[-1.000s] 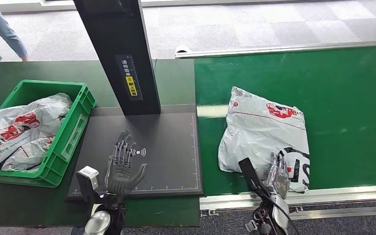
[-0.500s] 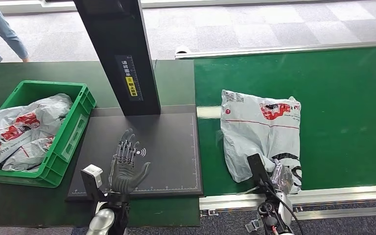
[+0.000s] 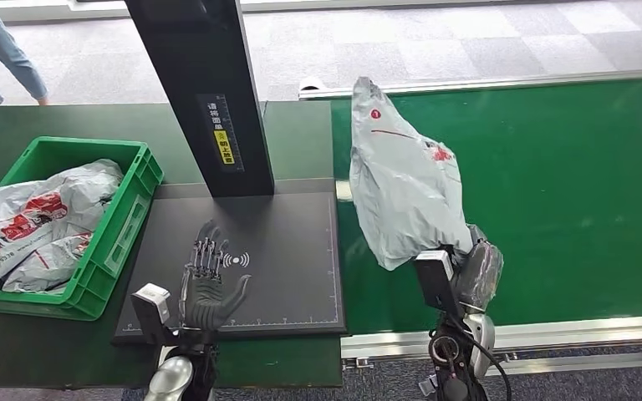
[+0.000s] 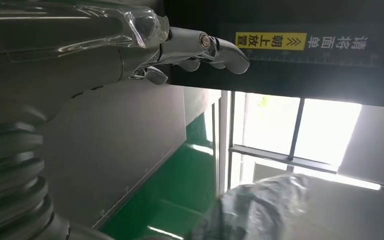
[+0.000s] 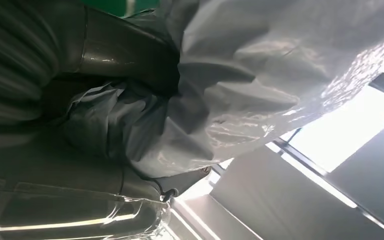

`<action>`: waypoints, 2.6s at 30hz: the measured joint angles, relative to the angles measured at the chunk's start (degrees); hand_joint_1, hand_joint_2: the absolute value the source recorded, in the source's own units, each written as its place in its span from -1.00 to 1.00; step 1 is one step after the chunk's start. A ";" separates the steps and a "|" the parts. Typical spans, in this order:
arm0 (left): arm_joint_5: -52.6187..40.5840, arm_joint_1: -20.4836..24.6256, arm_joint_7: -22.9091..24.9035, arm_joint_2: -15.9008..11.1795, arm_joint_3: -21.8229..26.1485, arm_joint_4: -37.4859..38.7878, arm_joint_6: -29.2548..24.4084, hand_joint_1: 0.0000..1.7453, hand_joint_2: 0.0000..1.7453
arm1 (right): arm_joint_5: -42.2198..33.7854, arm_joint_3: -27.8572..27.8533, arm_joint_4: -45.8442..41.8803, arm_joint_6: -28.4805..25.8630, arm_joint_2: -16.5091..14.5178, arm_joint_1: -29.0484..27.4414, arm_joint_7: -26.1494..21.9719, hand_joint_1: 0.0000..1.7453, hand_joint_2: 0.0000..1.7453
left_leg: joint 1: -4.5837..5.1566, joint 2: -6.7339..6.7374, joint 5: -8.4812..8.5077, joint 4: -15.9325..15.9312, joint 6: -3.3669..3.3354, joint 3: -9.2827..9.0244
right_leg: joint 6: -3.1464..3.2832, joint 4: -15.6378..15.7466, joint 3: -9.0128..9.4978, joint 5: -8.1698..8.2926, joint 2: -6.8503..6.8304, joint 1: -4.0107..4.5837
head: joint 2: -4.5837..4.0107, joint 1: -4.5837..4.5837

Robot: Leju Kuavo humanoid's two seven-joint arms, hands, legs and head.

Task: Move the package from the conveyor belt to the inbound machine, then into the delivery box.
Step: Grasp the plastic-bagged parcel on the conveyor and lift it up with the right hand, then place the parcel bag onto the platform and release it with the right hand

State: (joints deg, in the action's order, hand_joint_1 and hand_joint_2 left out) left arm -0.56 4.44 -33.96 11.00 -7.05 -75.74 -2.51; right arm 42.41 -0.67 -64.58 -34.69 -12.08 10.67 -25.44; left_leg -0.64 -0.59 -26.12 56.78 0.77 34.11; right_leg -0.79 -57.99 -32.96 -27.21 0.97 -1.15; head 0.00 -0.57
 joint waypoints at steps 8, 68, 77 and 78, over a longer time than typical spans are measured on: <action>-2.42 -2.64 -1.26 -0.47 3.11 -5.87 -1.71 -1.00 1.00 | -7.90 13.28 -19.92 7.39 2.57 -2.56 0.46 1.00 1.00 | -0.01 0.04 0.00 -0.01 0.01 -0.01 | 0.01 0.00 0.00 0.00 0.02 0.02 | 0.00 0.00; -7.39 -5.09 -1.51 -1.89 19.70 -21.48 -6.19 -1.00 1.00 | -18.23 34.75 0.76 30.10 2.85 9.65 13.55 -1.00 -1.00 | -0.02 -0.02 0.06 -0.02 0.03 0.01 | 0.02 -0.02 -0.01 0.00 -0.02 0.03 | 0.00 0.00; -7.39 -5.17 -1.51 -1.91 19.80 -21.48 -6.18 -1.00 1.00 | -18.50 34.75 0.76 30.21 2.85 9.66 13.51 -1.00 -1.00 | -0.02 -0.02 0.06 -0.02 0.03 0.01 | 0.02 -0.02 -0.01 0.00 -0.02 0.03 | 0.00 0.00; -7.40 -5.17 -1.51 -1.91 19.80 -21.48 -6.16 -1.00 1.00 | -18.67 34.75 0.76 30.27 2.85 9.66 13.50 -1.00 -1.00 | -0.02 -0.02 0.06 -0.02 0.03 0.01 | 0.02 -0.02 -0.01 0.00 -0.02 0.03 | 0.00 0.00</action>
State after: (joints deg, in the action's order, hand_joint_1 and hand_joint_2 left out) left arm -7.97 -0.74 -35.47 9.09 12.74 -97.22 -8.67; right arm 23.74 34.07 -63.82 -4.42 -9.22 20.33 -11.93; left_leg -0.67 -0.61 -26.06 56.76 0.80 34.11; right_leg -0.77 -58.01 -32.97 -27.21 0.95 -1.12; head 0.00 -0.57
